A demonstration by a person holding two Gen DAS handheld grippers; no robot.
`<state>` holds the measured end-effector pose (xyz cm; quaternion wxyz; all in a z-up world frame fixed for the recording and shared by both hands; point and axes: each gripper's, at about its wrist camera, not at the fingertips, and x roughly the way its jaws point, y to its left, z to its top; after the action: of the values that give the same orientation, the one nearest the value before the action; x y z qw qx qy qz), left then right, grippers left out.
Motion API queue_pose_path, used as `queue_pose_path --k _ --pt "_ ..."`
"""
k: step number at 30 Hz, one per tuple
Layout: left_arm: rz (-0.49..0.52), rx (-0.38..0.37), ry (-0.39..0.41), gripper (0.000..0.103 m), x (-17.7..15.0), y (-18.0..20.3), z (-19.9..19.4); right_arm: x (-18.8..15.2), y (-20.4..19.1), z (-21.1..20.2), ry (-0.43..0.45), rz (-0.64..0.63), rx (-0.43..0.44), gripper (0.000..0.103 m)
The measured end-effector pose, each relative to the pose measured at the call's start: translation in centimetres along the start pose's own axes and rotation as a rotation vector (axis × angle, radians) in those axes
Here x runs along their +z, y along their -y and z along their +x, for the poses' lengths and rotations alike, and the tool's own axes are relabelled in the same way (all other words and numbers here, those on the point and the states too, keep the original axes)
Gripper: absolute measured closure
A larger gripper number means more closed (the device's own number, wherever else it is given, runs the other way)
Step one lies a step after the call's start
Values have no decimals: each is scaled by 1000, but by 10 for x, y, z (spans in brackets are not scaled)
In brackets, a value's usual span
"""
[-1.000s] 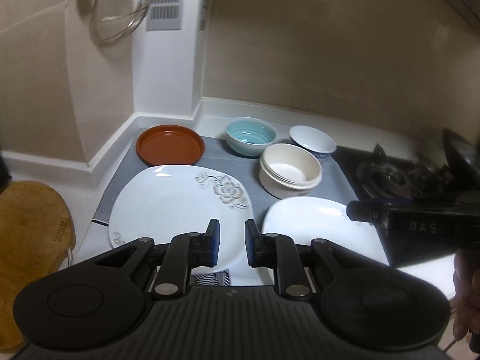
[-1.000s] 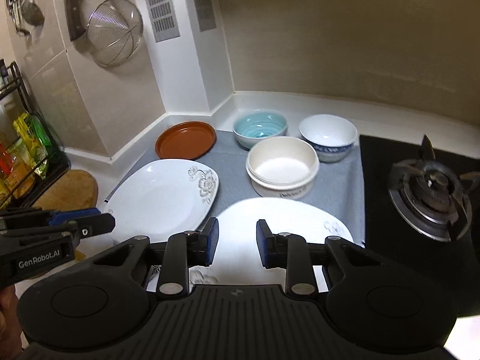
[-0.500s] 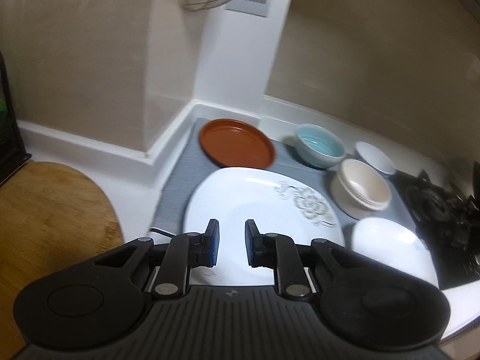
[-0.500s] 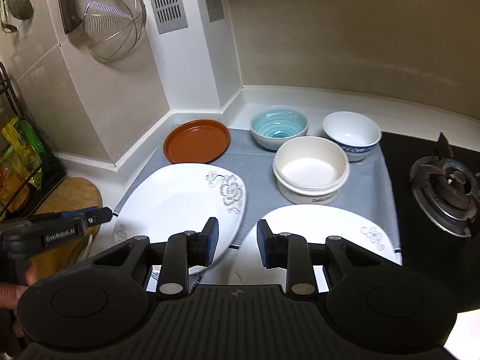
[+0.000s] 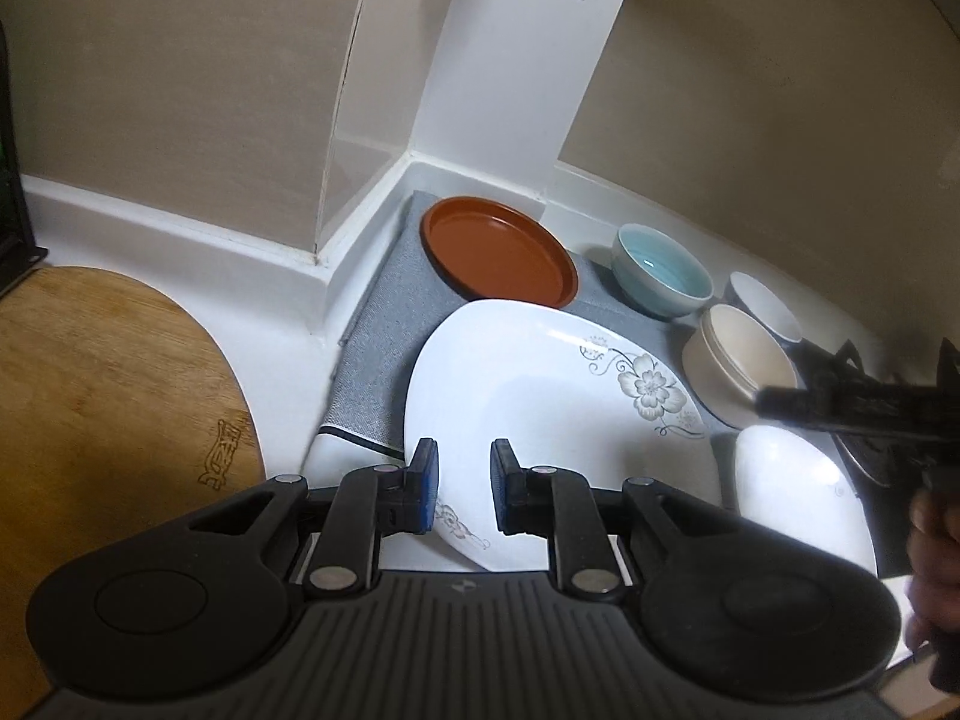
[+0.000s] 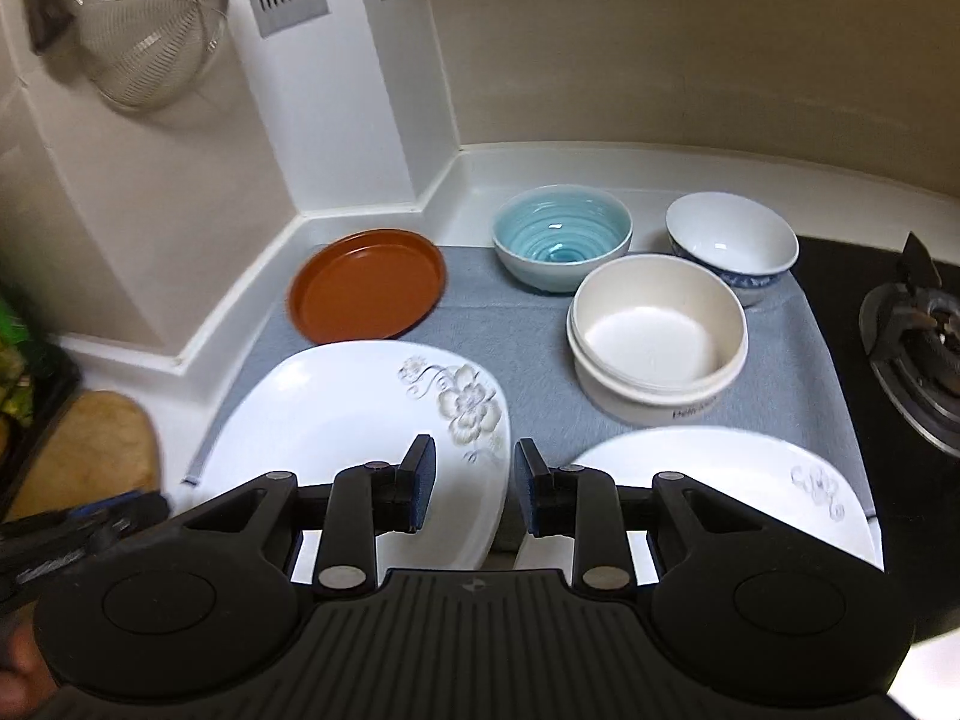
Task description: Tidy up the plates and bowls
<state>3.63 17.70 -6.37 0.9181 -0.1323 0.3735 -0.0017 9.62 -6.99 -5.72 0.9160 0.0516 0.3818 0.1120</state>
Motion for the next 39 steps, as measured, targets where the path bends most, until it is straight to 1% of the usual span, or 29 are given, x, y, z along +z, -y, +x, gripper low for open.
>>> queue_pose_path --k 2,3,5,6,7,11,17,23,25,34,39 --pt "-1 -6 3 82 4 -4 8 3 0 14 -17 7 -27 71" --pt "-8 -2 6 82 6 -7 12 4 1 20 -25 6 -38 67" --pt "-32 7 7 80 11 -14 21 6 1 32 -36 -8 -58 63" --pt "-40 13 3 75 13 -16 26 7 1 37 -41 -16 -65 63" --pt "-48 19 -6 72 15 -18 31 8 1 43 -49 -22 -69 63" --pt "-73 12 -32 72 21 -23 49 8 -3 64 -91 -34 -70 62" --pt "-99 0 -71 72 21 -26 65 7 -11 77 -123 -65 -59 62" --pt "-92 -12 -94 72 22 -21 75 9 -2 86 -158 -51 -69 62" --pt "-85 -4 -98 72 22 -19 76 7 1 90 -174 -50 -76 62" --pt "-81 -11 -128 72 22 -19 90 7 5 94 -200 -36 -22 61" --pt "-58 -14 -133 72 21 -17 96 5 6 96 -228 -16 17 61"
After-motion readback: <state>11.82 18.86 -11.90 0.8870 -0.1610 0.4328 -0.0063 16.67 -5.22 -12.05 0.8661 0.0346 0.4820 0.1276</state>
